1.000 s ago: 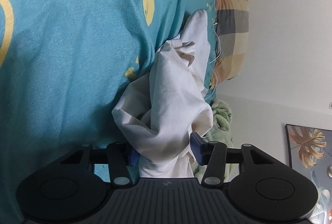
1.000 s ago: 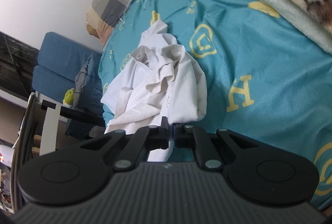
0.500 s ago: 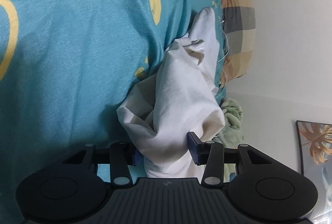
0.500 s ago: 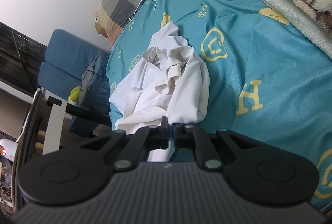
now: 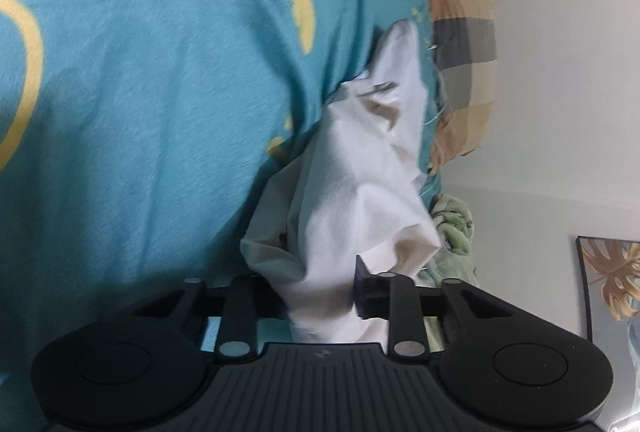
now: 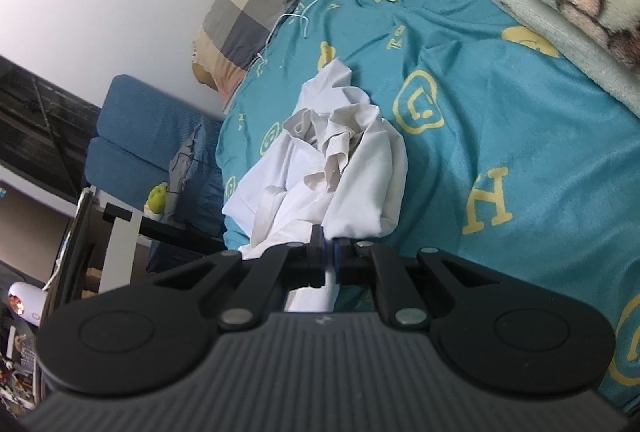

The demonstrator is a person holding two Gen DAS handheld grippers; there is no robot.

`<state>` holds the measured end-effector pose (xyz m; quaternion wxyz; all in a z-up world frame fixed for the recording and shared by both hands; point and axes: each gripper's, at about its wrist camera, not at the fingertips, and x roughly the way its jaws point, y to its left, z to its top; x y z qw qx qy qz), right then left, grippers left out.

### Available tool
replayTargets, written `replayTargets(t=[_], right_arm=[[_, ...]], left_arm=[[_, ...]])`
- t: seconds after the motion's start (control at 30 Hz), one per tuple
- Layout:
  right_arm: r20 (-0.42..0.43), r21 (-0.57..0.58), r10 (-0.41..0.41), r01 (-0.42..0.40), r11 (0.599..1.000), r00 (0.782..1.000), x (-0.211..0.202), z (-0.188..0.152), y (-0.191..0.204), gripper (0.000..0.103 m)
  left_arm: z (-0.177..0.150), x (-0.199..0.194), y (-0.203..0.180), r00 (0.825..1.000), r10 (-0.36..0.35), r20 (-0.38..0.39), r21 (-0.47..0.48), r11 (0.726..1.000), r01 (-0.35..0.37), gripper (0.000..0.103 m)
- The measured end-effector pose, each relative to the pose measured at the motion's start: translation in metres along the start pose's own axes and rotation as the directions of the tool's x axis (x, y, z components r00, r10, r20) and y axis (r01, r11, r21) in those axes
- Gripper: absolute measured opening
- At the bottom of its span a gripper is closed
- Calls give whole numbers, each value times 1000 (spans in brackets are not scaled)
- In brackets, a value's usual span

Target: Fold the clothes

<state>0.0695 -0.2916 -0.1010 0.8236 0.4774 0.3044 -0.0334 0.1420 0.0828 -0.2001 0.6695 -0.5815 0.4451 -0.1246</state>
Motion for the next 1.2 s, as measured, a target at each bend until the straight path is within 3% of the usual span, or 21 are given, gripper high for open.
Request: replayTargets(t=[0.1, 0.33, 0.43, 0.57, 0.83, 0.93, 1.2], right_arm=[[7, 0, -1, 1, 1000, 1000, -3, 1, 1, 7], [28, -10, 12, -11, 1000, 1000, -31, 4, 16, 7], [49, -43, 15, -13, 999, 999, -58, -7, 26, 7], [49, -27, 29, -27, 999, 998, -96, -27, 28, 7], [38, -21, 30, -29, 999, 999, -152, -68, 30, 7], [25, -8, 26, -25, 1000, 999, -152, -71, 29, 7], [19, -5, -11, 11, 1000, 1000, -120, -49, 39, 7]], left_arm=[[-1, -12, -14, 999, -37, 29, 54, 998, 35, 13], [-7, -57, -56, 988, -143, 56, 74, 988, 139, 12], [-24, -88, -77, 988, -138, 64, 131, 983, 129, 12], [-47, -129, -85, 990, -124, 65, 126, 985, 115, 12], [-82, -203, -55, 993, -96, 65, 69, 993, 91, 12], [-81, -209, -49, 994, -85, 64, 52, 995, 81, 12], [-57, -166, -69, 993, -85, 87, 49, 995, 81, 13]])
